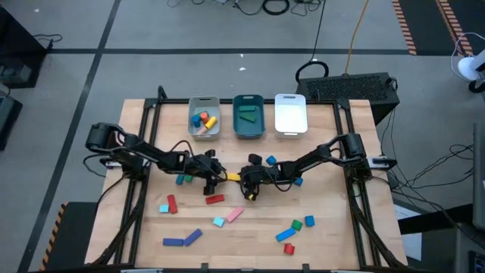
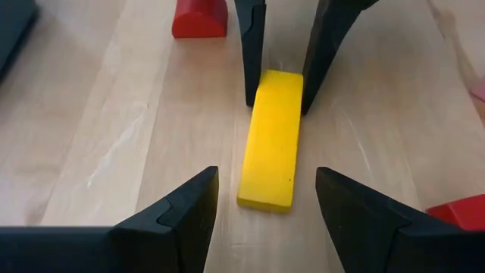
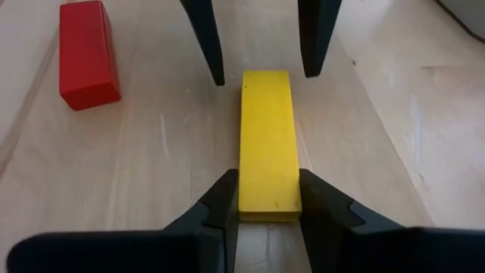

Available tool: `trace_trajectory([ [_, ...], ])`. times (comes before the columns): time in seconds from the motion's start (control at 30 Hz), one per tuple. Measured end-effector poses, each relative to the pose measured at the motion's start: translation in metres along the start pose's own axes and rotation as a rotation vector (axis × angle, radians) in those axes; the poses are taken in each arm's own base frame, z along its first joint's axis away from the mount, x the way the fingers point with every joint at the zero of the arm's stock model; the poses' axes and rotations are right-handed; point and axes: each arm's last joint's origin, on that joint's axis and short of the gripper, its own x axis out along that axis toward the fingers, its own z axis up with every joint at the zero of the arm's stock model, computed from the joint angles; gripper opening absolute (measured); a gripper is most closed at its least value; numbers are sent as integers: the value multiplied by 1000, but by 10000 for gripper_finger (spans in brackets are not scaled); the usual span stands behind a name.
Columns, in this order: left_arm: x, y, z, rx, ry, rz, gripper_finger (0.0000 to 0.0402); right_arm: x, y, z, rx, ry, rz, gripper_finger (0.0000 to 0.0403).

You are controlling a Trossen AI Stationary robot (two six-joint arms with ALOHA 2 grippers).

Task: Sort blocks by size
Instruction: Put the yellow rectangle block into the blue bin

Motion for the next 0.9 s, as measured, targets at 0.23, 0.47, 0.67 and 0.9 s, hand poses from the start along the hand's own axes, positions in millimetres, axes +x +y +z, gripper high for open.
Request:
trace_trajectory([
  [0.23, 1, 0, 1, 1, -14, 0, 224, 0, 0, 1, -27, -12, 1, 86],
  [0.47, 1, 0, 1, 24, -11, -3, 224, 0, 4, 3, -40, -40, 11, 85],
  [0.67, 1, -1, 1, 31, -12, -7, 224, -7, 6, 14, -45, -79, 19, 85],
  [0.9, 1, -1, 1, 30, -16, -7, 223, -11, 7, 19, -45, -103, 24, 85],
])
